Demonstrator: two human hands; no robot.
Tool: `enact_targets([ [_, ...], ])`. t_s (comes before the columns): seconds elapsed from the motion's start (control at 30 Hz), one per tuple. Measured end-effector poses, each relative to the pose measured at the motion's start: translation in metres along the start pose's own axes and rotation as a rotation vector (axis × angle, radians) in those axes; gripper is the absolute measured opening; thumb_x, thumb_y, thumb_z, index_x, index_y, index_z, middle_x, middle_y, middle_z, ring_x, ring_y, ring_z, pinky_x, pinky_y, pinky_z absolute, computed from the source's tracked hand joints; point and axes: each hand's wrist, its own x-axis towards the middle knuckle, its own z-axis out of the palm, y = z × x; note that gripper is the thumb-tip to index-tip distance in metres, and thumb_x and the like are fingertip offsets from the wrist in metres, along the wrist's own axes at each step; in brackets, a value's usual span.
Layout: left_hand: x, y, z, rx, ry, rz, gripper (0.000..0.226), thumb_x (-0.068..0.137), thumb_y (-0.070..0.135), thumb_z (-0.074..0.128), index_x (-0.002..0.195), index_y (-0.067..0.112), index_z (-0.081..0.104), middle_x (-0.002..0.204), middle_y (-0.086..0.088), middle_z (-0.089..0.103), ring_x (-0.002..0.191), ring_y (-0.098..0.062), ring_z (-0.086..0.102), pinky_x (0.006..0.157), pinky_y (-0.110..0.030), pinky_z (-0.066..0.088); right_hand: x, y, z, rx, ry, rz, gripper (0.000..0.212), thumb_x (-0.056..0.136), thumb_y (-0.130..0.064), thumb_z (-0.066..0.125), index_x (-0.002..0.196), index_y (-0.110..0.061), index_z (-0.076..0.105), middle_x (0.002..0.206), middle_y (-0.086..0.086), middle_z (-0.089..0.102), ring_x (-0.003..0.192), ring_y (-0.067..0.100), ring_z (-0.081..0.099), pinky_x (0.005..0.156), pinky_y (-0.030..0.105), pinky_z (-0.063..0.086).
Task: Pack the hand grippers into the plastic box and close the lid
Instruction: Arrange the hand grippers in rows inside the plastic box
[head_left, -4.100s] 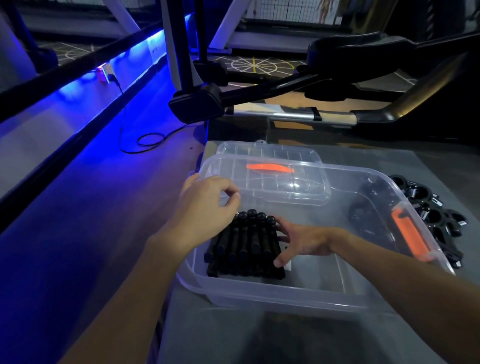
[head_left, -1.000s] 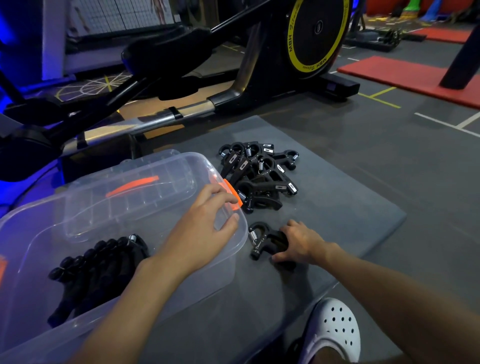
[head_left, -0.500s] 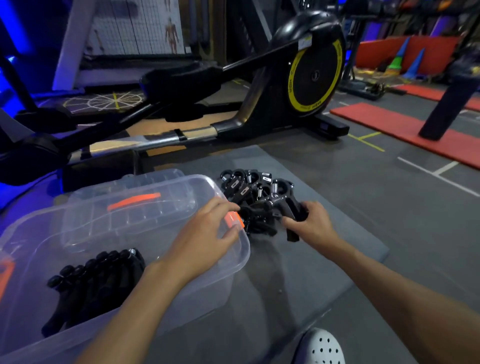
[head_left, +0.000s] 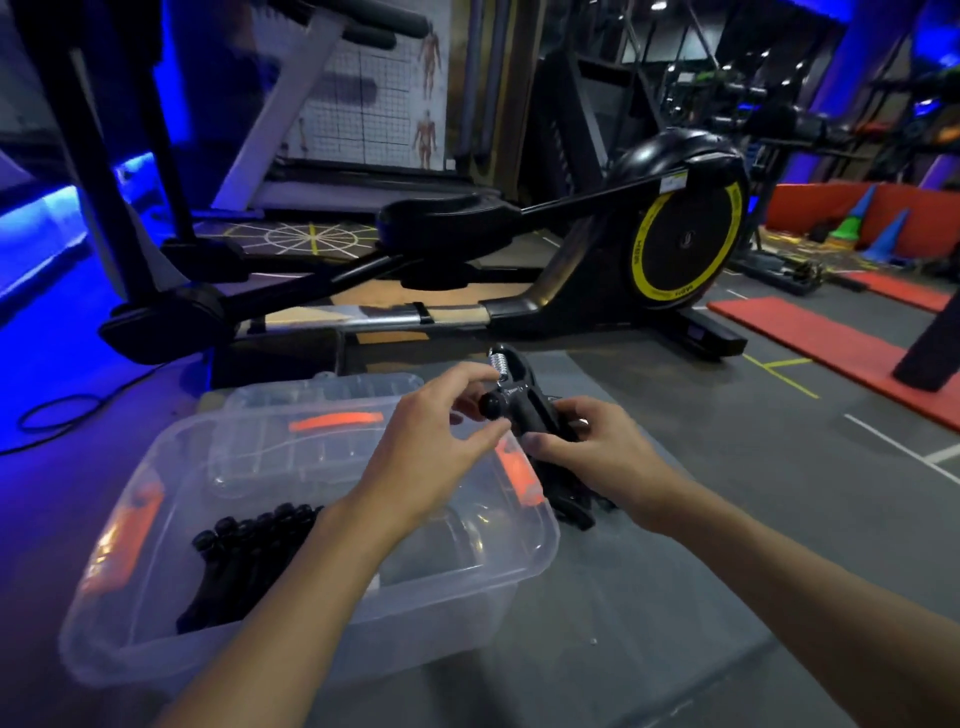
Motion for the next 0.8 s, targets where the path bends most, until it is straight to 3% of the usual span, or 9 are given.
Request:
enact_targets([
  [0.1, -0.005, -0.009, -0.015, -0.019, 0.064, 0.02, 0.027, 0.084, 0.018, 0.075, 0.105, 0.029, 0.064, 0.096, 0.016, 0.066, 0.093, 0.001, 0.063, 0.082, -0.015, 0.05, 0.004, -0.005, 0.025, 0.077, -0.068, 0.012, 0.016, 0.084, -0.023, 0.073, 0.094, -0.012, 0.068, 0.069, 0.003, 0.071, 0.064, 0.02, 0.07, 0.061, 0.033, 0.057],
  [0.2, -0.009, -0.023, -0.028, 0.012, 0.118, 0.051, 0.025, 0.084, 0.015, 0.075, 0.104, 0.026, 0.064, 0.1, 0.013, 0.063, 0.094, -0.003, 0.063, 0.081, -0.014, 0.05, 0.012, -0.002, 0.048, 0.104, -0.134, 0.018, 0.023, 0.088, -0.03, 0.068, 0.098, -0.009, 0.067, 0.074, 0.008, 0.069, 0.062, 0.017, 0.067, 0.057, 0.029, 0.049],
  [0.3, -0.014, -0.041, -0.041, -0.007, 0.139, -0.027, 0.021, 0.084, 0.012, 0.075, 0.101, 0.021, 0.067, 0.095, 0.012, 0.068, 0.091, -0.003, 0.066, 0.082, -0.015, 0.051, 0.02, 0.004, 0.067, 0.098, -0.202, 0.04, 0.024, 0.093, -0.034, 0.062, 0.104, -0.014, 0.068, 0.083, 0.006, 0.072, 0.07, 0.015, 0.069, 0.064, 0.029, 0.05],
  [0.4, -0.015, -0.069, -0.058, -0.017, 0.117, -0.128, 0.019, 0.084, 0.01, 0.074, 0.098, 0.022, 0.069, 0.092, 0.01, 0.072, 0.089, -0.003, 0.069, 0.082, -0.016, 0.052, 0.034, 0.023, 0.076, -0.182, -0.145, -0.042, 0.035, 0.093, -0.039, 0.059, 0.121, -0.018, 0.064, 0.111, -0.002, 0.069, 0.101, 0.006, 0.064, 0.091, 0.029, 0.049],
  [0.5, -0.019, -0.105, -0.073, 0.063, 0.05, -0.245, 0.024, 0.081, 0.011, 0.078, 0.09, 0.032, 0.068, 0.087, 0.01, 0.073, 0.082, -0.004, 0.07, 0.082, -0.023, 0.056, 0.045, 0.048, 0.073, -0.649, -0.045, -0.204, 0.05, 0.091, -0.05, 0.054, 0.135, -0.024, 0.051, 0.134, -0.009, 0.053, 0.132, 0.01, 0.042, 0.114, 0.038, 0.027],
  [0.63, -0.027, -0.149, -0.077, 0.224, -0.066, -0.375, 0.026, 0.077, 0.014, 0.08, 0.079, 0.035, 0.066, 0.078, 0.013, 0.071, 0.072, 0.002, 0.068, 0.074, -0.022, 0.054, 0.05, 0.073, 0.078, -0.796, -0.072, -0.238, 0.065, 0.088, -0.061, 0.045, 0.143, -0.027, 0.039, 0.147, -0.01, 0.041, 0.146, 0.011, 0.019, 0.117, 0.039, 0.014],
  [0.8, -0.027, -0.181, -0.077, 0.306, -0.188, -0.43, 0.015, 0.076, 0.021, 0.081, 0.081, 0.029, 0.069, 0.077, 0.01, 0.073, 0.073, -0.001, 0.069, 0.078, -0.03, 0.057, 0.052, 0.077, 0.08, -0.791, -0.053, -0.277, 0.079, 0.077, -0.069, 0.024, 0.142, -0.028, 0.039, 0.148, -0.008, 0.041, 0.146, 0.007, 0.019, 0.118, 0.039, 0.013],
])
